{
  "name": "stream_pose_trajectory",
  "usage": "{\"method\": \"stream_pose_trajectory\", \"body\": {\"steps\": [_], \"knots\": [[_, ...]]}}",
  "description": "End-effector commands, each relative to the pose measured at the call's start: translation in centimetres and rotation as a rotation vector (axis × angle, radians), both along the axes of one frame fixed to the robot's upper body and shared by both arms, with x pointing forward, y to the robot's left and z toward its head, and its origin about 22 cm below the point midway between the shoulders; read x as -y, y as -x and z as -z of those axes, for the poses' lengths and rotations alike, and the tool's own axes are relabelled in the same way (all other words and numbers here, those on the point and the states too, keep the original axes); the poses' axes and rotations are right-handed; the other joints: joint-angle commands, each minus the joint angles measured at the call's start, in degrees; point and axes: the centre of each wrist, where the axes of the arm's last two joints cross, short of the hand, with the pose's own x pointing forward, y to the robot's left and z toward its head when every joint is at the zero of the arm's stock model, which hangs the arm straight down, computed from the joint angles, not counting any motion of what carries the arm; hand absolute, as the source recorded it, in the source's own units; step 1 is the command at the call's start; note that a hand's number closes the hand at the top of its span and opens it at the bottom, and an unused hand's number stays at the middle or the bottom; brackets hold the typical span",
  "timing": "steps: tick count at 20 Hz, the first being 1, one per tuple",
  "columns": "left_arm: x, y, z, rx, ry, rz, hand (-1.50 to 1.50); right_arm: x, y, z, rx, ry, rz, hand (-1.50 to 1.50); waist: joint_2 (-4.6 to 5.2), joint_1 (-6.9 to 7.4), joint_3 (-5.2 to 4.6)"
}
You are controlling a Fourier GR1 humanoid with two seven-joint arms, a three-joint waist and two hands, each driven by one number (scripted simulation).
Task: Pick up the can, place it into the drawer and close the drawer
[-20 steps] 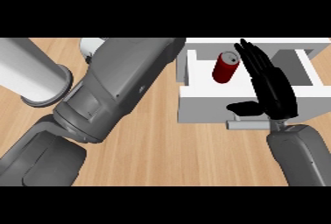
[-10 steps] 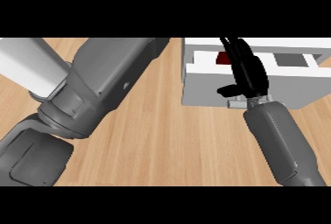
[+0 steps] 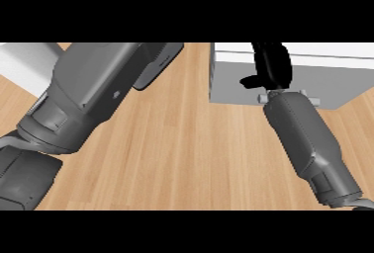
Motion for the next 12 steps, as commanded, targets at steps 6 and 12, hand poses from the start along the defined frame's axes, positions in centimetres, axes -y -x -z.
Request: {"method": "stream_pose_trajectory", "body": {"steps": [6,12], "knots": [[-3.5,0.1,-0.2,0.007,-0.013,-0.009,-1.5,-0.2,-3.1,-3.4,0.075,0.004,0.048,-1.5,0.37,1.84,0.02],[-4.2,0.6,0.3,0.001,-0.019,0.02,-1.5,-1.0,-4.3,-6.8,0.104,-0.01,0.046,-1.5,0.9,2.98,0.03]]}}
